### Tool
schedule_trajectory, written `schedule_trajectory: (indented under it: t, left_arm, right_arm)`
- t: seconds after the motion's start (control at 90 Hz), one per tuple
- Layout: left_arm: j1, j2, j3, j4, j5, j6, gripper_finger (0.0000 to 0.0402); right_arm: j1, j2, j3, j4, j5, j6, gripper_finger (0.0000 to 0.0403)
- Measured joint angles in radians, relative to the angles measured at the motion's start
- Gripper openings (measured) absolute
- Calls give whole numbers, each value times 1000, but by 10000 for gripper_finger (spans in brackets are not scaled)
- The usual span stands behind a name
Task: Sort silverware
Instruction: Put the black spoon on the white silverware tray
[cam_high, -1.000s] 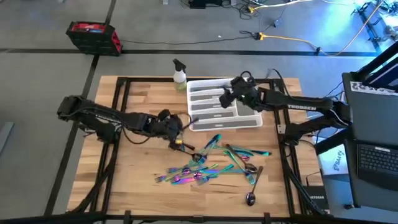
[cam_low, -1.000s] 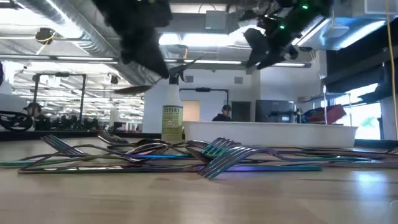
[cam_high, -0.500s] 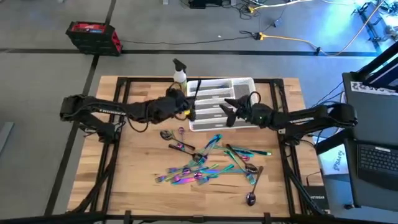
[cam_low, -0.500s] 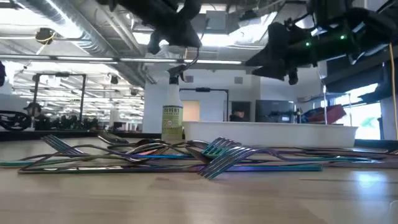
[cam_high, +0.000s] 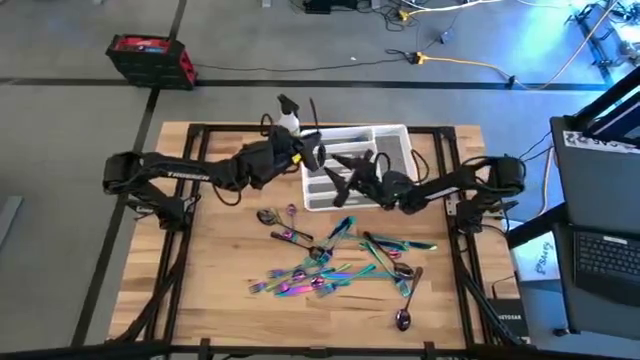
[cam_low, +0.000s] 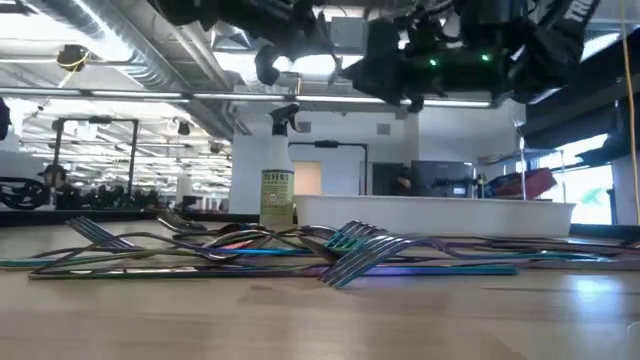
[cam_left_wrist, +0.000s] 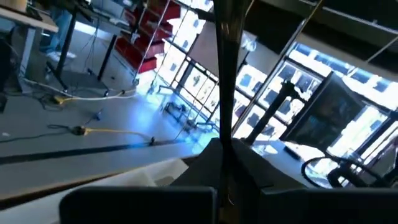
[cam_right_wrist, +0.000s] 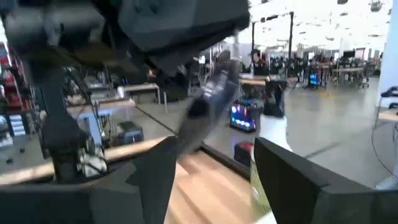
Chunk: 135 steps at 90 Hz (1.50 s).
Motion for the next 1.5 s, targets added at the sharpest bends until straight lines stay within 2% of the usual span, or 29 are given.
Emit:
schedule_trajectory:
  t: [0.4,0.589,0.933,1.233,1.356,1.5]
  left_arm:
    - [65,0,0,0,6,2,0]
    - [66,0,0,10,28,-6,0]
    - [67,0,0,51,30,-12,0]
    - [50,0,0,73,30,-13,0]
    - [50,0,0,73,40,-3,0]
    - [50,0,0,73,58,24,0]
  right_arm:
    - [0,7,40,-9,12,4,200]
    - [-17,14,78,-10,55,19,200]
    - [-35,15,199,-170,82,56,200]
    - [-35,15,236,-301,216,120,200]
    - [-34,15,236,-310,237,135,183]
    - [-34,15,236,-310,237,145,136]
